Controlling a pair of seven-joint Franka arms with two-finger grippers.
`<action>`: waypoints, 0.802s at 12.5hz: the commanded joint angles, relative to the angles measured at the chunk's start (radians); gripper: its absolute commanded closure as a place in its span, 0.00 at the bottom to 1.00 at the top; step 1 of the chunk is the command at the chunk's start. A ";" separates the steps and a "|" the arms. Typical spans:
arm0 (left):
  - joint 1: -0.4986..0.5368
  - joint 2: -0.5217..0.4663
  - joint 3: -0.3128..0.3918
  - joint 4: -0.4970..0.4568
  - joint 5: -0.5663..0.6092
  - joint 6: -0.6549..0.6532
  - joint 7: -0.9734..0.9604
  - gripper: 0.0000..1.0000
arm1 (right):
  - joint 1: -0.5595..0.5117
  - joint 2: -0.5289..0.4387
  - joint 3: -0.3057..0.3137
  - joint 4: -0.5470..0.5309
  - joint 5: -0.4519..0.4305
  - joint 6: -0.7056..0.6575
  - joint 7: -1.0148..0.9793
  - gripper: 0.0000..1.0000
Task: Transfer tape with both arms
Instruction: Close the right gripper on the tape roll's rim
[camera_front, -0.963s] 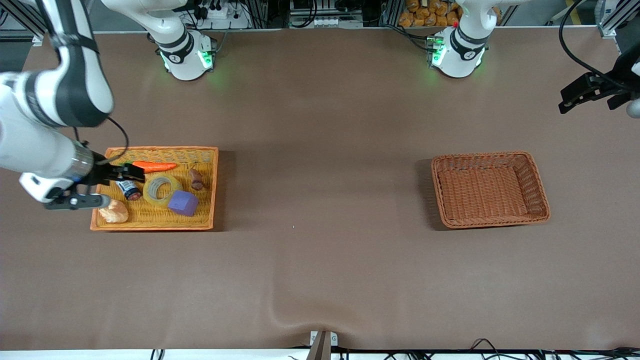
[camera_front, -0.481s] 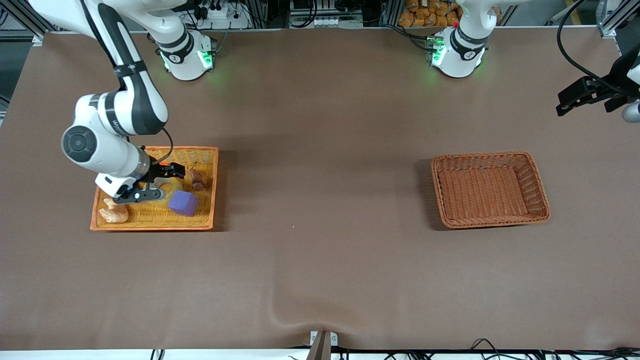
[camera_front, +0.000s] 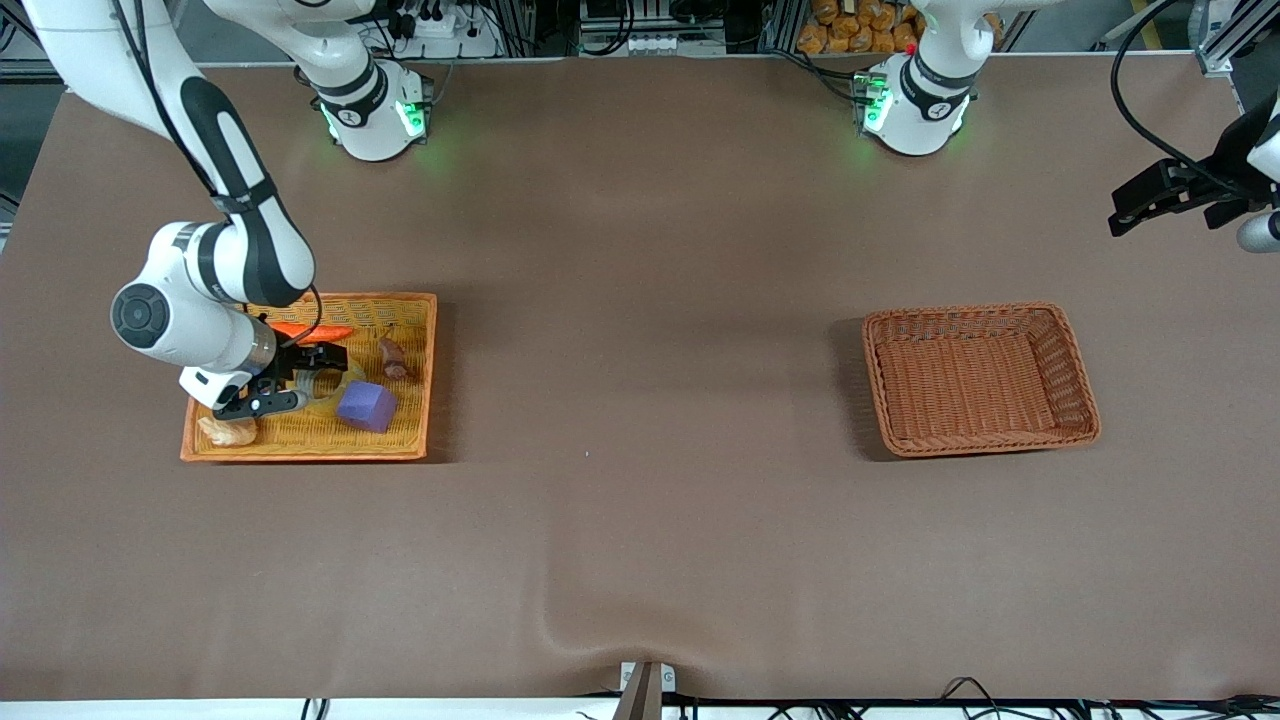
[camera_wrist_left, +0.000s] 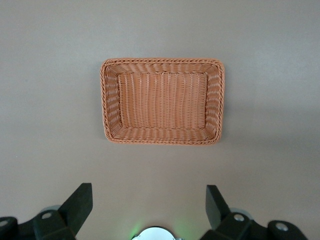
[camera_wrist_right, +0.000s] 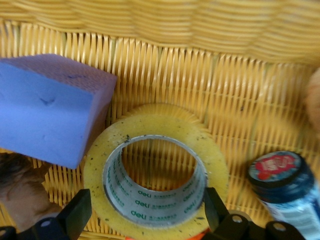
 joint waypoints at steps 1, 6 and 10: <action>0.000 0.006 -0.002 0.010 0.005 0.004 -0.007 0.00 | 0.030 0.022 0.011 0.007 0.057 0.002 -0.010 0.00; 0.004 0.011 -0.002 0.008 0.005 0.007 -0.005 0.00 | 0.046 0.015 0.009 0.039 0.057 -0.064 -0.019 0.00; 0.007 0.011 -0.002 0.008 0.005 0.007 -0.005 0.00 | 0.055 0.040 0.009 0.036 0.054 -0.037 -0.021 0.00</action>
